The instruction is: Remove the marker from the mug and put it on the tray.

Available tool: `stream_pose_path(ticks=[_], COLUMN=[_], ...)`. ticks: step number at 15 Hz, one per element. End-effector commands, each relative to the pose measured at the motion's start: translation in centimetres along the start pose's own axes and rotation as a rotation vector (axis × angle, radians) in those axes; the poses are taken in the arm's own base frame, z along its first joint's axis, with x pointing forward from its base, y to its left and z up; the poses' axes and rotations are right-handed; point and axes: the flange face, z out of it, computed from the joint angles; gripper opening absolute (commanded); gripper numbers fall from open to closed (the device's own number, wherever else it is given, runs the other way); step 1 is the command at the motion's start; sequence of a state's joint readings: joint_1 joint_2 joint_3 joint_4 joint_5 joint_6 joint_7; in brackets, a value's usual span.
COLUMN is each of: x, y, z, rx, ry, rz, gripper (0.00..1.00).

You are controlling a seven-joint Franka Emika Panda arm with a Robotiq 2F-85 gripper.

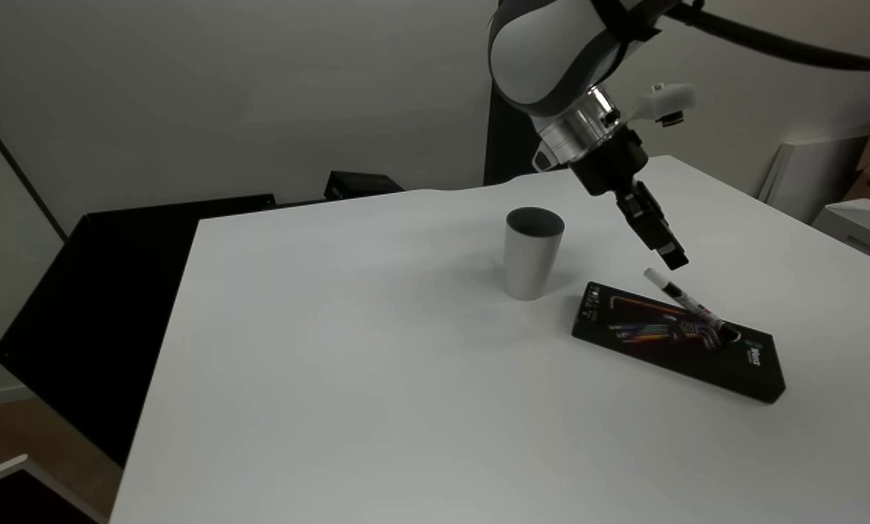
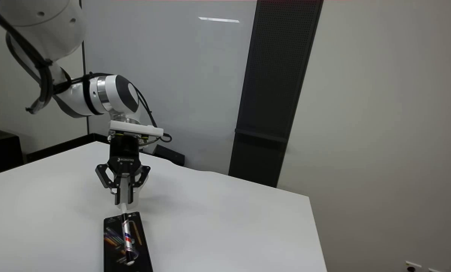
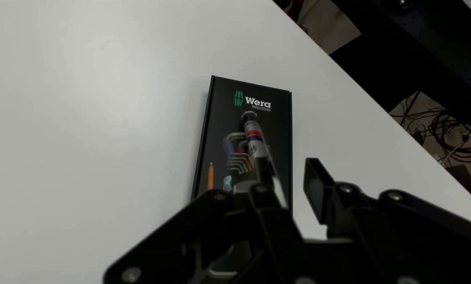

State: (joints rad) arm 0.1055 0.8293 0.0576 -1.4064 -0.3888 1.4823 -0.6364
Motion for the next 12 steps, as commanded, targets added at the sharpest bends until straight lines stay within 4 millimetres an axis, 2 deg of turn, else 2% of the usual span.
stream_pose_path(ticks=[1, 3, 6, 12], x=[-1.0, -1.1, -2.1, -6.1], y=[-0.5, -0.4, -0.2, -0.8], z=[-0.1, -0.2, -2.6, -8.0], rx=[-0.024, -0.026, -0.038, 0.034], ry=[-0.007, 0.002, 0.126, 0.309], rz=[0.031, 0.037, 0.123, 0.329], gripper=[0.70, 0.81, 0.97, 1.00])
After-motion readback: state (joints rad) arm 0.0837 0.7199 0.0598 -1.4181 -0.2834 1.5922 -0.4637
